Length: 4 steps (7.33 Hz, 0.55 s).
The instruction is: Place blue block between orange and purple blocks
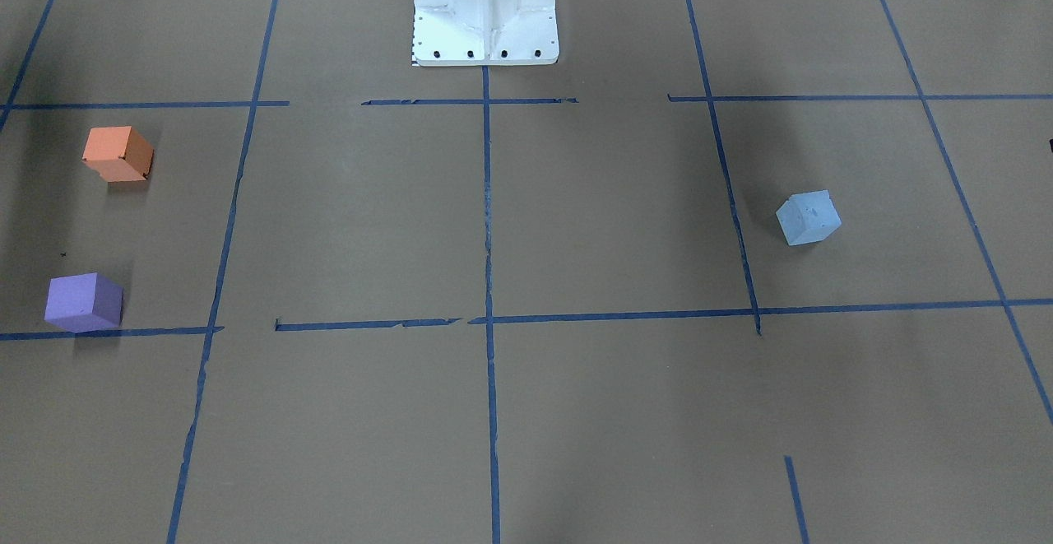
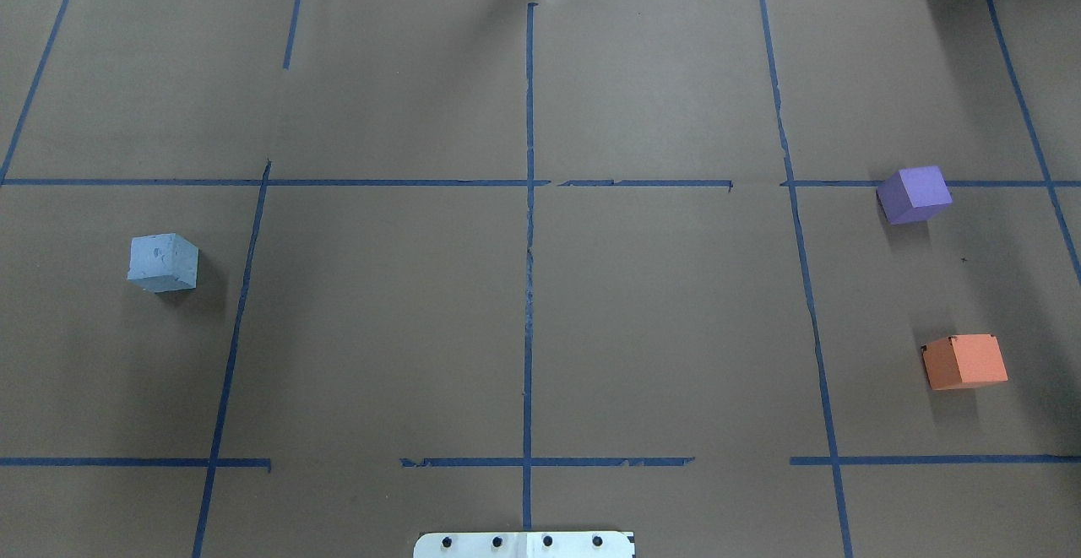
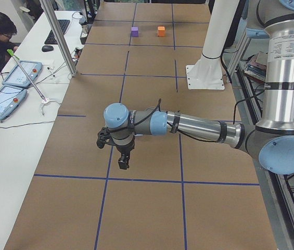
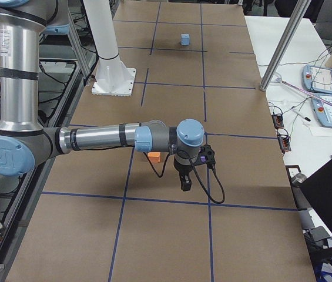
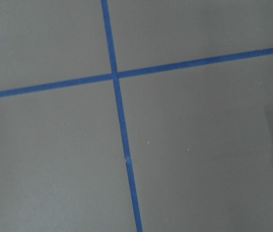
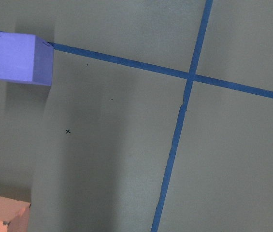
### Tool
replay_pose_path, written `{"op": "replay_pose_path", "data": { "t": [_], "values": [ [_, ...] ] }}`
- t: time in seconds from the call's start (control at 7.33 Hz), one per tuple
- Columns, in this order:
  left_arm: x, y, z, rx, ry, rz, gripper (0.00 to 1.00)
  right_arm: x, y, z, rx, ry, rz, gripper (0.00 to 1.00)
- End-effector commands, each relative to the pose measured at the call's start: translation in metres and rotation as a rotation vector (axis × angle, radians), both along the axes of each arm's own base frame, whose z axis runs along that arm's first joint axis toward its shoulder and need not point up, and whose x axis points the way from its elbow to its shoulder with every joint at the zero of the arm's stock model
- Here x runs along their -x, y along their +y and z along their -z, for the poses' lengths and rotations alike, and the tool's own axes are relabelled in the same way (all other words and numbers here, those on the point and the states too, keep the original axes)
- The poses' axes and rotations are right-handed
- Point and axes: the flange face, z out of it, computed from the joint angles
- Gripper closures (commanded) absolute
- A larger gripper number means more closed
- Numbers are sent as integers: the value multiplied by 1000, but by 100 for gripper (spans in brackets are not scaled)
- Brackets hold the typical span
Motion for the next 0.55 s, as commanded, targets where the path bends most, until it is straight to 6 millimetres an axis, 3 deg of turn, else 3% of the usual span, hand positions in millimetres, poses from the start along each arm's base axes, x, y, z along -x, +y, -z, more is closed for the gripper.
{"op": "replay_pose_path", "data": {
  "t": [0.0,0.14,0.27,0.41],
  "values": [
    [-8,-23,19,-150,-9,-9,0,0,-1,1,-2,0,1,0],
    [-25,-26,8,-189,0,-36,0,0,-1,2,-4,0,1,0],
    [-86,-22,9,-125,22,-48,0,0,-1,1,-2,-2,1,0],
    [-156,-12,25,-15,57,12,0,1,-1,2,-4,-2,2,0]
  ]
}}
